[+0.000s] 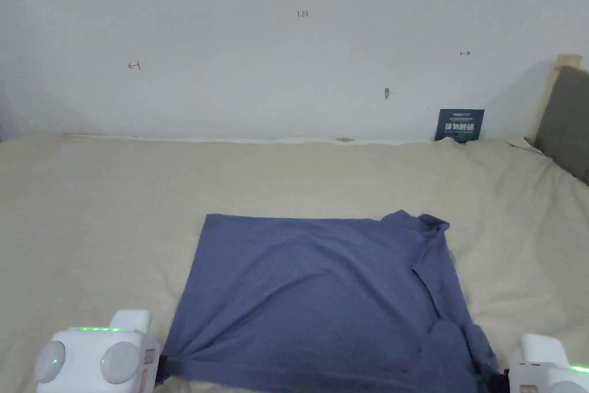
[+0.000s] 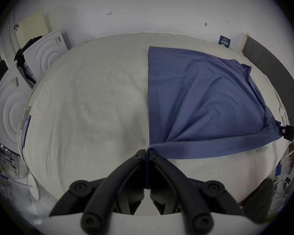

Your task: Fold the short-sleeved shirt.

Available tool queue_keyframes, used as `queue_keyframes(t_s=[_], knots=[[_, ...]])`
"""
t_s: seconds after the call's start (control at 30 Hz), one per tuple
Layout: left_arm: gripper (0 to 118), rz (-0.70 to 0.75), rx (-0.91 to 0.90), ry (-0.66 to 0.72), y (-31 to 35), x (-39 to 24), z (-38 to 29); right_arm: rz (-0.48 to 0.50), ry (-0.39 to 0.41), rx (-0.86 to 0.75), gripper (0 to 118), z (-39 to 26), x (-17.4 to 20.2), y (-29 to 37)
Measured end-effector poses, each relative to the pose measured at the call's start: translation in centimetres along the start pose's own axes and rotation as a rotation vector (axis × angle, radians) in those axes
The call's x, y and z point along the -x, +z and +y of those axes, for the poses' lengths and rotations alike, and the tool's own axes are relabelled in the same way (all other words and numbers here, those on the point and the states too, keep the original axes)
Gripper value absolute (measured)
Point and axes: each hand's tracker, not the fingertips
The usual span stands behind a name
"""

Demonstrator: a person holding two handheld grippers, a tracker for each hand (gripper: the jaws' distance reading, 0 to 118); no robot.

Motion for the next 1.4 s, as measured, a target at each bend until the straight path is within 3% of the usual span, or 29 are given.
queue_keyframes(t_s=[0.33, 0.57, 0.6, 0.63, 0.67, 0.7, 0.73, 0.77, 0.87, 0.93, 0.97, 1.0, 1.03, 1.07, 1.1, 1.13, 1.33, 1.37, 1.4], knots=[[2, -0.046, 0.013, -0.006, 3.8, 1.5, -6.3, 0.032, 0.021, 0.022, 6, -5.2, -1.8, 4.2], [2, -0.058, 0.05, 0.012, 3.0, 1.3, -7.3, 0.027, -0.005, 0.072, 7, -5.3, -2.0, 3.0], [4, -0.059, 0.042, 0.017, 2.9, 1.4, -7.4, 0.026, -0.007, 0.074, 14, -5.3, -2.1, 2.9], [23, -0.059, 0.028, 0.034, 2.9, 1.5, -7.3, -0.002, -0.015, 0.071, 39, -5.3, -2.1, 2.8], [72, -0.06, -0.001, 0.072, 3.1, 1.9, -7.3, -0.054, -0.026, 0.074, 78, -5.3, -2.2, 2.9], [118, -0.044, -0.001, 0.104, 3.1, 2.4, -7.3, -0.028, -0.032, 0.073, 118, -5.3, -2.8, 3.1], [109, -0.049, 0.028, 0.123, 3.1, 2.8, -7.3, 0.004, -0.053, 0.063, 118, -5.4, -3.4, 3.7], [109, -0.092, -0.034, 0.15, 3.6, 2.6, -7.6, 0.023, -0.081, 0.003, 118, -5.4, -3.8, 5.0], [113, -0.074, -0.013, 0.123, 5.7, 2.8, -9.9, 0.02, -0.11, 0.026, 118, -5.0, -4.7, 7.4], [111, -0.071, -0.045, 0.125, 7.2, 5.0, -6.9, 0.007, -0.119, 0.021, 113, -4.8, -4.8, 8.0], [103, -0.067, -0.071, 0.114, 7.7, 5.2, -6.6, 0.019, -0.121, 0.014, 94, -5.1, -4.9, 7.9], [62, -0.08, -0.122, 0.095, 8.2, 5.2, -6.5, 0.029, -0.111, -0.042, 36, -5.0, -4.6, 8.5], [3, -0.101, -0.107, 0.065, 8.6, 5.2, -6.3, -0.01, -0.086, -0.07, 0, -4.8, -4.2, 8.9], [0, -0.099, -0.103, 0.073, 8.7, 5.2, -6.3, -0.049, -0.064, -0.079, 0, -4.7, -3.6, 9.1], [0, -0.114, -0.11, 0.094, 8.5, 5.0, -6.5, -0.02, -0.105, -0.106, 0, -5.2, -2.9, 9.3], [0, -0.084, -0.151, 0.102, 8.6, 5.0, -6.6, -0.04, -0.04, -0.113, 0, -5.0, -3.0, 9.8], [0, -0.148, -0.058, 0.092, 6.9, 5.0, -6.9, -0.003, -0.004, -0.102, 0, -4.8, -1.6, 9.1], [20, -0.15, -0.028, 0.094, 6.4, 4.8, -7.1, 0.001, 0.001, -0.095, 0, -4.8, -1.6, 9.1], [90, -0.139, 0.008, 0.101, 5.6, 4.7, -7.1, 0.003, 0.0, -0.092, 0, -4.7, -1.6, 9.1]])
